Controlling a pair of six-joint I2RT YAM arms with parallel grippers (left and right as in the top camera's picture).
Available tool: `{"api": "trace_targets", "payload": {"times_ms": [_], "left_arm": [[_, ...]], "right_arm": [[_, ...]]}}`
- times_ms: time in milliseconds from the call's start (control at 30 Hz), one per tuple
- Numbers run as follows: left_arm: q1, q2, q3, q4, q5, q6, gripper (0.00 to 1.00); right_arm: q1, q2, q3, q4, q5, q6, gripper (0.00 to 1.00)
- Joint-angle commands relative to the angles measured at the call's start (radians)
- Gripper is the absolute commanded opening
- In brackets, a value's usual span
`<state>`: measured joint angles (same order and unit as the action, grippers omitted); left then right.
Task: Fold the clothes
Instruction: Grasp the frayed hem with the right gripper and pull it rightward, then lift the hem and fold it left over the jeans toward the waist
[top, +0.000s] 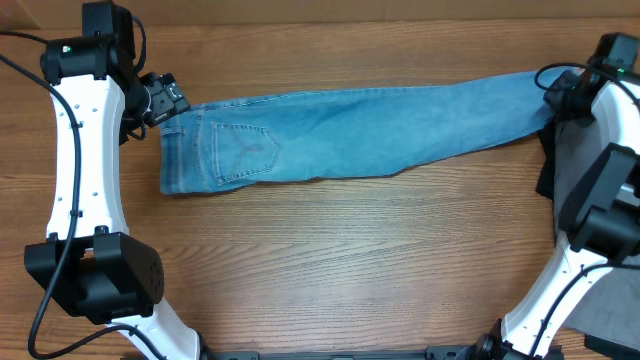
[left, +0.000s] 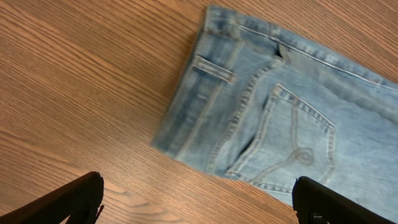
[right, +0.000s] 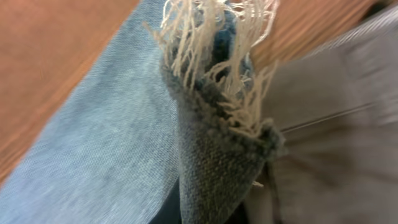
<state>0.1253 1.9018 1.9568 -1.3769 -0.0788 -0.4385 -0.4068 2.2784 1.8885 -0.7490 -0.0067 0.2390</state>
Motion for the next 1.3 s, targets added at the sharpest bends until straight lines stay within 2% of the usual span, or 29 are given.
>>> {"api": "trace_targets", "payload": {"times_ms": [0, 300, 467, 700, 933, 1267], "left_arm": [[0.005, 0.004, 0.002, -0.002, 0.001, 0.005, 1.0], [0.005, 0.004, 0.002, -0.002, 0.001, 0.005, 1.0], [0.005, 0.004, 0.002, -0.002, 0.001, 0.005, 1.0], [0.005, 0.004, 0.002, -0.002, 0.001, 0.005, 1.0], [0.005, 0.004, 0.002, -0.002, 0.001, 0.005, 1.0], [0.005, 0.004, 0.002, -0.002, 0.001, 0.005, 1.0]], "right_arm": [[0.029, -0.112, -0.001, -0.005, 0.029, -0.124, 0.04], [0.098, -0.208, 0.005, -0.079, 0.028, -0.143, 0.04], [0.19, -0.293, 0.005, -0.132, 0.034, -0.222, 0.04], [0.335, -0.36, 0.005, -0.196, 0.039, -0.248, 0.04], [0.531, -0.363, 0.002, -0.26, 0.039, -0.246, 0.04], [0.788, -0.29, -0.03, -0.214, 0.04, -0.134, 0.04]]}}
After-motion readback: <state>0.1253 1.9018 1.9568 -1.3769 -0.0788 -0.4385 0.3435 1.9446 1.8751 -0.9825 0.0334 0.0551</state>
